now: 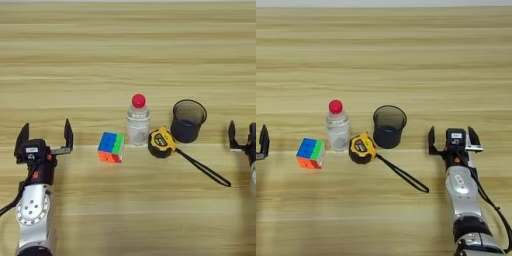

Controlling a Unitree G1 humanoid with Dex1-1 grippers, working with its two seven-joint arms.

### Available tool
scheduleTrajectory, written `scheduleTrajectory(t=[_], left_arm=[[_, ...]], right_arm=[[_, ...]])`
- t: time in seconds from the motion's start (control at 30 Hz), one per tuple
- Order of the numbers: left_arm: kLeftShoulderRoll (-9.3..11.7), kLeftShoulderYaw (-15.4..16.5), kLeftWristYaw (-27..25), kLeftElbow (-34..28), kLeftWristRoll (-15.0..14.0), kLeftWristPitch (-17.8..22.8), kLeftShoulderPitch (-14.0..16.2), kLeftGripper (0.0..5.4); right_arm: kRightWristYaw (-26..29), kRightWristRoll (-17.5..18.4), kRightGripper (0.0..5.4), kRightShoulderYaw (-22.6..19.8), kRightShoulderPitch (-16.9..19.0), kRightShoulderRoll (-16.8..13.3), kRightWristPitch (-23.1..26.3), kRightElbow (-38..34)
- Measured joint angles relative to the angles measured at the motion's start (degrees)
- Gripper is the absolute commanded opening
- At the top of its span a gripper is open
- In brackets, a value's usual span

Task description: Move the objects on the table

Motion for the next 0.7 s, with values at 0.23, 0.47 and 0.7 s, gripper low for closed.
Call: scheduleTrajectory(t=[0.23, 0.47, 0.7], left_arm=[[0.0, -2.6, -2.6, -3.0, 0.0, 0.6, 1.2, 5.40], [-0.6, -7.2, -9.9, -13.6, -6.4, 4.9, 5.0, 5.40], [-1.8, -13.8, -12.9, -20.7, -6.4, 9.2, 6.9, 5.40]], right_arm=[[-0.3, 0.5, 5.38, -0.2, 0.0, 0.0, 0.1, 0.0], [-0.3, 0.6, 5.38, -0.3, 0.0, 0.0, 0.3, 0.0], [-0.4, 0.6, 5.38, -0.2, 0.0, 0.2, 0.4, 0.1]])
